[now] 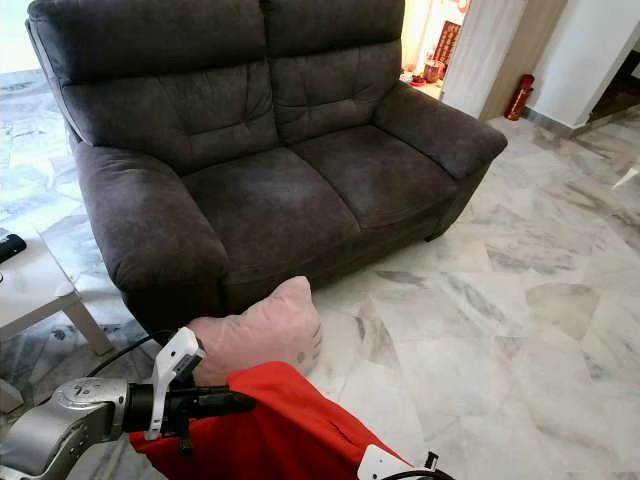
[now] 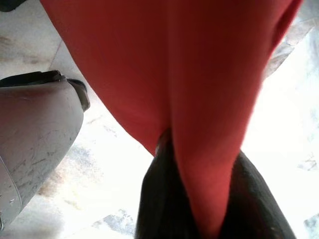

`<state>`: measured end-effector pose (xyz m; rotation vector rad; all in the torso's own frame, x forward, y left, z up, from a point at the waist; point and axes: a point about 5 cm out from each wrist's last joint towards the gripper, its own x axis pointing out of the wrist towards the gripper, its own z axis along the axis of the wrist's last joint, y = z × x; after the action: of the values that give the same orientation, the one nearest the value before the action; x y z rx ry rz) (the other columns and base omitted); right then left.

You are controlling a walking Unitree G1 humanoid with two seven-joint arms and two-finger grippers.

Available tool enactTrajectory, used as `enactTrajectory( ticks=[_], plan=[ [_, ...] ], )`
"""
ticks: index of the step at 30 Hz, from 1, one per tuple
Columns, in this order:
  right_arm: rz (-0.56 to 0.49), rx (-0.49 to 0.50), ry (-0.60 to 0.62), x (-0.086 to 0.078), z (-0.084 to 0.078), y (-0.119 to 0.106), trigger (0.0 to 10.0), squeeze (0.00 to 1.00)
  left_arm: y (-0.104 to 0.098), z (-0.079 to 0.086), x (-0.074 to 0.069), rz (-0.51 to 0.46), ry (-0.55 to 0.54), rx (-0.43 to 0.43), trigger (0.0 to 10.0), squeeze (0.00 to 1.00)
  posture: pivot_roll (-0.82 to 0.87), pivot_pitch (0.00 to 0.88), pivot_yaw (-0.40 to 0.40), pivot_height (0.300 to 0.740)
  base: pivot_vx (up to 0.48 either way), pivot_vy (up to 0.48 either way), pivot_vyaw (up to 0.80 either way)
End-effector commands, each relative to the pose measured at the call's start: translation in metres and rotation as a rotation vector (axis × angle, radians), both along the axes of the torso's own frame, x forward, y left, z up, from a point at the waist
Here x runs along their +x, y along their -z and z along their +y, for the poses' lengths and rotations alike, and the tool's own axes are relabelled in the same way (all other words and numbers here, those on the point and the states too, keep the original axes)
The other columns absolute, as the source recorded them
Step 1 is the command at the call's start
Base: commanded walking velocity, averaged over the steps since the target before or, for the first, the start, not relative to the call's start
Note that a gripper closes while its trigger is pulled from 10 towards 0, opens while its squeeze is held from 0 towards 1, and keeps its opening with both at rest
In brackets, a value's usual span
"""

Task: Move the pillow to the sofa from floor

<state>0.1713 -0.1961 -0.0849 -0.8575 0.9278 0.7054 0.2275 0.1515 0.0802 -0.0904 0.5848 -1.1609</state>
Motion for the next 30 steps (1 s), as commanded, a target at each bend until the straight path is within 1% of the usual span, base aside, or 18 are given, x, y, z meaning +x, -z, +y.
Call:
enactTrajectory(
  ticks=[1,3,5,8,10,12,13,15,16,17,18,20,22,24,26,28,29,30],
  plan=[
    [0.012,-0.025,0.013,-0.006,-0.008,0.001,0.0,0.0,-0.023,-0.006,0.012,-0.11,0.023,-0.066,10.0,0.0,0.11,0.0,-0.094,0.74,0.0,0.0,0.0],
    [0.003,-0.006,0.042,-0.003,-0.007,0.001,0.0,0.0,-0.022,-0.006,0.013,-0.111,0.019,-0.062,10.0,0.0,0.11,0.0,-0.094,0.74,0.0,0.0,0.0],
    [-0.015,0.043,0.122,0.002,-0.005,-0.002,0.0,0.0,-0.02,-0.004,0.015,-0.126,-0.007,-0.042,10.0,0.0,0.11,0.0,-0.095,0.74,0.0,0.0,0.0],
    [-0.04,0.093,0.2,0.009,-0.004,-0.005,0.0,0.0,-0.014,-0.001,0.022,-0.158,-0.082,0.001,10.0,0.0,0.11,0.0,-0.096,0.74,0.0,0.0,0.0],
    [-0.06,0.141,0.26,0.015,-0.002,-0.008,0.0,0.0,-0.009,0.005,0.032,-0.203,-0.186,0.046,10.0,0.0,0.11,0.0,-0.096,0.74,0.0,0.0,0.0],
    [-0.073,0.165,0.292,0.019,-0.001,-0.009,0.0,0.0,-0.006,0.009,0.038,-0.224,-0.25,0.082,10.0,0.0,0.11,0.0,-0.098,0.74,0.0,0.0,0.0],
    [-0.093,0.19,0.334,0.024,-0.001,-0.012,0.0,0.0,-0.002,0.013,0.044,-0.266,-0.312,0.135,10.0,0.0,0.11,0.0,-0.098,0.74,0.0,0.0,0.0],
    [-0.11,0.217,0.371,0.028,-0.002,-0.014,0.0,0.0,0.001,0.017,0.049,-0.284,-0.377,0.174,10.0,0.0,0.1,0.0,-0.098,0.74,0.0,0.0,0.0],
    [-0.135,0.257,0.432,0.033,-0.003,-0.018,10.0,0.0,0.005,0.019,0.051,-0.289,-0.416,0.187,10.0,0.0,0.1,0.0,-0.099,0.74,0.0,0.0,0.0],
    [-0.159,0.293,0.475,0.038,-0.004,-0.021,10.0,0.0,0.009,0.021,0.054,-0.288,-0.472,0.204,10.0,0.0,0.1,0.0,-0.099,0.74,0.0,0.0,0.0],
    [-0.166,0.302,0.484,0.039,-0.004,-0.022,10.0,0.0,0.011,0.021,0.055,-0.283,-0.488,0.208,10.0,0.0,0.1,0.0,-0.099,0.74,0.0,0.0,0.0],
    [-0.187,0.33,0.514,0.044,-0.004,-0.025,10.0,0.0,0.012,0.017,0.055,-0.305,-0.488,0.209,10.0,0.0,0.09,0.0,-0.1,0.74,0.0,0.0,0.0],
    [-0.222,0.373,0.544,0.053,-0.004,-0.031,10.0,0.0,0.015,0.016,0.058,-0.333,-0.537,0.232,10.0,0.0,0.09,0.0,-0.104,0.74,0.0,0.0,0.0],
    [-0.238,0.386,0.555,0.056,-0.005,-0.034,10.0,0.0,0.015,0.014,0.06,-0.358,-0.547,0.239,10.0,0.0,0.09,0.0,-0.104,0.74,0.0,0.0,0.0],
    [-0.273,0.42,0.581,0.064,-0.005,-0.039,10.0,0.0,0.017,0.012,0.06,-0.358,-0.561,0.236,10.0,0.0,0.09,0.0,-0.104,0.74,0.0,0.0,0.0],
    [-0.33,0.469,0.627,0.075,-0.005,-0.048,10.0,0.0,0.02,0.01,0.061,-0.383,-0.579,0.267,10.0,0.0,0.09,0.0,-0.107,0.74,0.0,0.0,0.0],
    [-0.377,0.508,0.666,0.085,-0.004,-0.056,10.0,0.0,0.021,0.009,0.061,-0.406,-0.596,0.281,10.0,0.0,0.09,0.0,-0.107,0.74,0.0,0.0,0.0],
    [-0.377,0.508,0.666,0.085,-0.004,-0.056,10.0,0.0,0.021,0.009,0.061,-0.406,-0.596,0.281,10.0,0.0,0.09,0.0,-0.107,0.74,0.0,0.0,0.0]
  ],
)
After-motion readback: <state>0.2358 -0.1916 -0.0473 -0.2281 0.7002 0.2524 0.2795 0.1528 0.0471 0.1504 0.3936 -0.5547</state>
